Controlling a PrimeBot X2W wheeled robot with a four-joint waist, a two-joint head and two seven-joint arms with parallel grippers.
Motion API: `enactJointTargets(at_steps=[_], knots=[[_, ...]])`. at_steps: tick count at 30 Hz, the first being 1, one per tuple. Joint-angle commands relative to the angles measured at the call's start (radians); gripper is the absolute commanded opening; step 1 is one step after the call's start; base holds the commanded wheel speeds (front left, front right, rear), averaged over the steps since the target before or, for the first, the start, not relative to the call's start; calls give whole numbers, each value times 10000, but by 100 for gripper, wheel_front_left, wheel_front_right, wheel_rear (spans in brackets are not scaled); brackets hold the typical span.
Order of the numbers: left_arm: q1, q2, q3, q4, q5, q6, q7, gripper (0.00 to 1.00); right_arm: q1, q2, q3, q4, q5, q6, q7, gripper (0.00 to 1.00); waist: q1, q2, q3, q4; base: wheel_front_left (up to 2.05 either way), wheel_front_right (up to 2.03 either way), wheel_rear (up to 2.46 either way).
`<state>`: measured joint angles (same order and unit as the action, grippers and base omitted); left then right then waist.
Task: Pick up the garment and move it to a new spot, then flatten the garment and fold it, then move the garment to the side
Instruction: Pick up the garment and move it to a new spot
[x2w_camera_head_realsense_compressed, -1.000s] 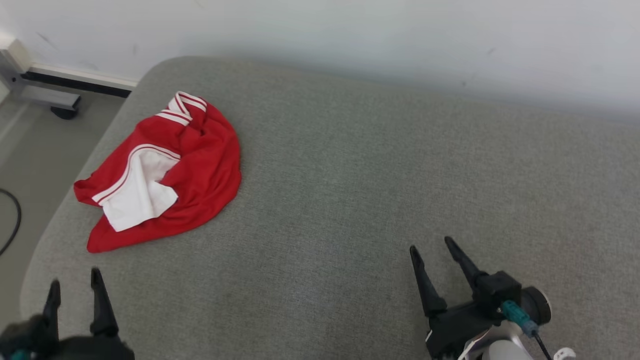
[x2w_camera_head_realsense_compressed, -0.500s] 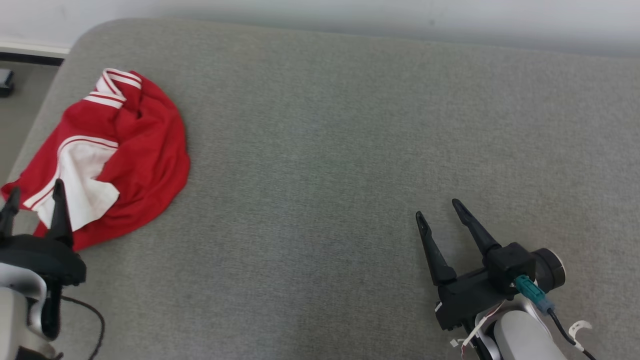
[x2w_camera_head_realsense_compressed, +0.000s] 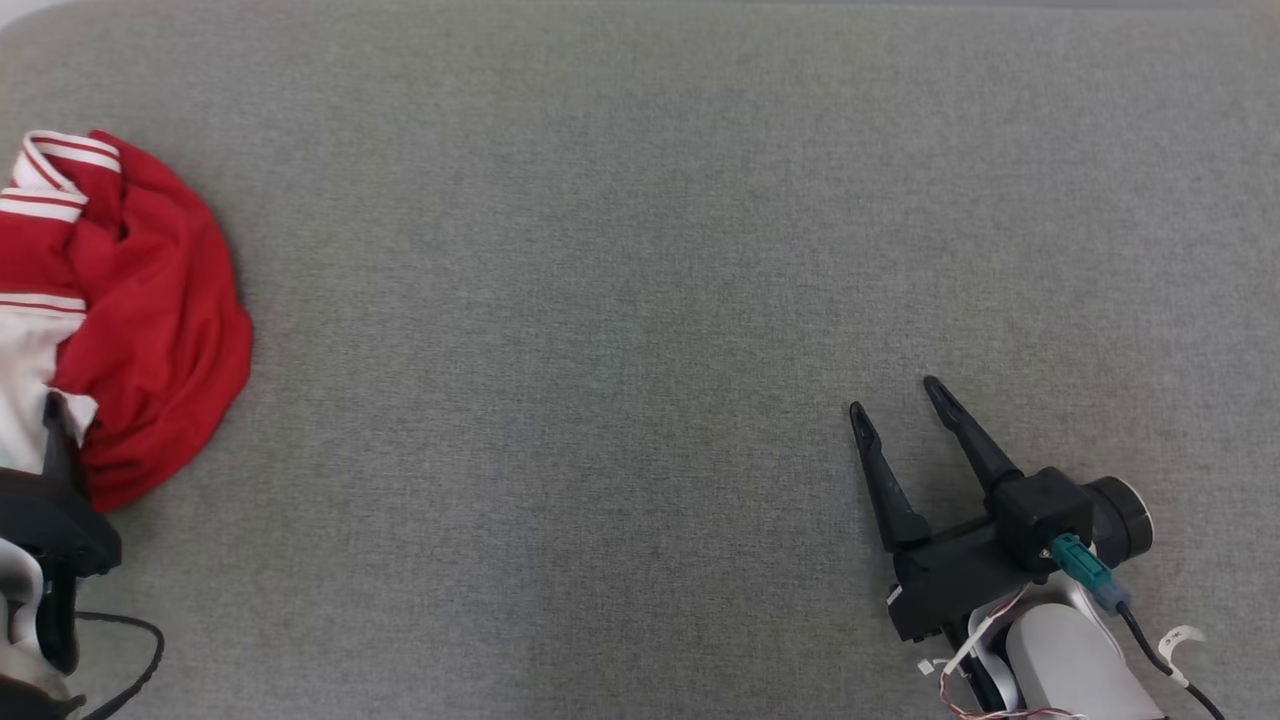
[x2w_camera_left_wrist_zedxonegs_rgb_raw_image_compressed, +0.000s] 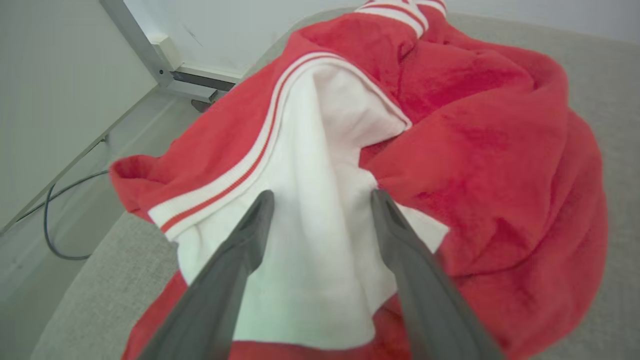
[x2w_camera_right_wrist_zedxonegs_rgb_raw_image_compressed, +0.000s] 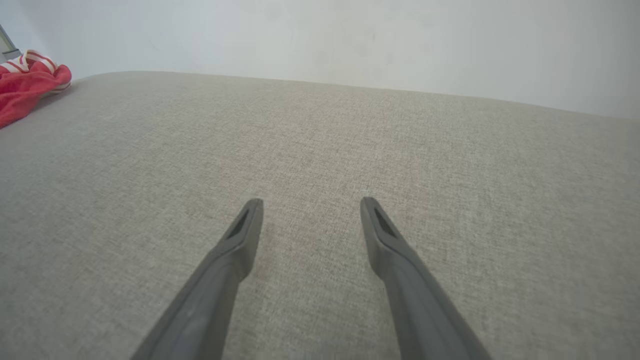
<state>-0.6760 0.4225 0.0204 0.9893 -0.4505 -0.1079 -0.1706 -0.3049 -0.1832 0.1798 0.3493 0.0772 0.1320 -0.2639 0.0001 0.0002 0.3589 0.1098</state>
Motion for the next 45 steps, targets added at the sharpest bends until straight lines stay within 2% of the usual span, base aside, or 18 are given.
enactJointTargets(at_steps=[1, 4, 5, 6, 7, 8, 16, 23, 27, 33, 37, 39, 40, 45], knots=[[-94, 5, 18, 96, -47, 75, -73, 100, -69, -37, -6, -30, 6, -28, -1, 100, -1, -2, 182, -146, 0, 0, 0], [-258, -21, -43, 428, 84, 324, -268, 100, -56, -34, -8, -11, 27, -28, 1, 100, -1, -2, 218, -183, 0, 0, 0], [-292, -35, -49, 525, 80, 381, -349, 90, -40, -18, -5, 3, 24, -28, 1, 100, -1, -2, 211, -190, 0, 0, 0], [-308, -57, -66, 612, 87, 398, -420, 47, -23, -6, -1, 24, 30, -28, 1, 100, -1, -2, 195, -187, 0, 0, 0], [-336, -66, -79, 684, 101, 423, -495, 35, -5, 7, -2, 47, 40, -28, 1, 100, -1, -2, 166, -179, 0, 0, 0], [-372, -77, -97, 764, 125, 443, -546, 0, 19, 25, -9, 76, 52, -28, 1, 100, -1, -2, 122, -165, 0, 0, 0], [-688, 156, -354, 941, 314, 172, -868, 0, 51, 310, 121, 303, 143, -28, -1, 100, -1, -2, -370, -163, 0, 0, 0], [-1407, 320, -1047, 41, 749, -162, -949, 0, 227, 592, 109, 517, 296, -28, -1, 100, -1, -2, -995, -326, 0, 0, 0], [-1743, 90, -1537, -744, 813, -230, -941, 0, 319, 772, 39, 623, 403, -28, 1, 100, -1, -2, -1370, -578, 0, 0, 0], [-1416, -714, -2375, -2254, 478, -213, -945, 0, 494, 1014, -162, 709, 520, -28, -1, 100, -1, -2, -1764, -1098, 0, 0, 0], [-926, -1492, -3215, -3151, 357, -216, -947, 0, 621, 1131, -298, 729, 564, -28, -1, 100, -1, -2, -1898, -1550, 0, 0, 0], [-605, -2006, -3604, -3355, 238, -217, -949, 0, 636, 1164, -370, 737, 605, -28, -1, 100, -1, -2, -1943, -1809, 0, 0, 0], [-605, -2006, -3604, -3355, 238, -217, -949, 0, 636, 1164, -370, 737, 605, -28, -1, 100, -1, -2, -1943, -1809, 0, 0, 0], [-61, -3041, -4710, -3391, 416, -214, -949, 0, 552, 1241, -480, 690, 599, -28, -1, 100, -1, -2, -1914, -2559, 0, 0, 0]])
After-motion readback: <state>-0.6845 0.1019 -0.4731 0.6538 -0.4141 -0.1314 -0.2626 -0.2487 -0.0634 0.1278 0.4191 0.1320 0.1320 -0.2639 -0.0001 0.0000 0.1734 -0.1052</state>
